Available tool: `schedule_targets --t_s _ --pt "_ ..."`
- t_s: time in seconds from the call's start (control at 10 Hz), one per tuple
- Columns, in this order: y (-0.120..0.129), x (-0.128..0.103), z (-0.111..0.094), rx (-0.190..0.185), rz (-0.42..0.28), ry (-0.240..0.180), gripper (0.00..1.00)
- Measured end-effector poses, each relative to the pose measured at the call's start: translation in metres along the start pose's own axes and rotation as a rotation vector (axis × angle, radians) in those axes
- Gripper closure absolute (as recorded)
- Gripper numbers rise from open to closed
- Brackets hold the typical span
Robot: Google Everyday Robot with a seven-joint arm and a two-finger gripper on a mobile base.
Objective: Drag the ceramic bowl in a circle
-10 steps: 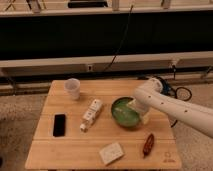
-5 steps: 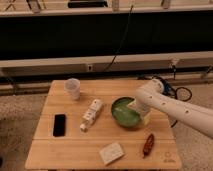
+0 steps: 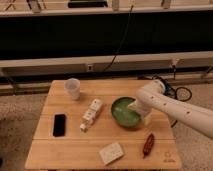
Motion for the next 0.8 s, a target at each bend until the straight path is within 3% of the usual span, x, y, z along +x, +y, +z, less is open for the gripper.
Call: schedule_targets --t_s 0.8 --pt "-0.0015 -0.0002 0.0020 0.000 -0.017 -0.010 0.20"
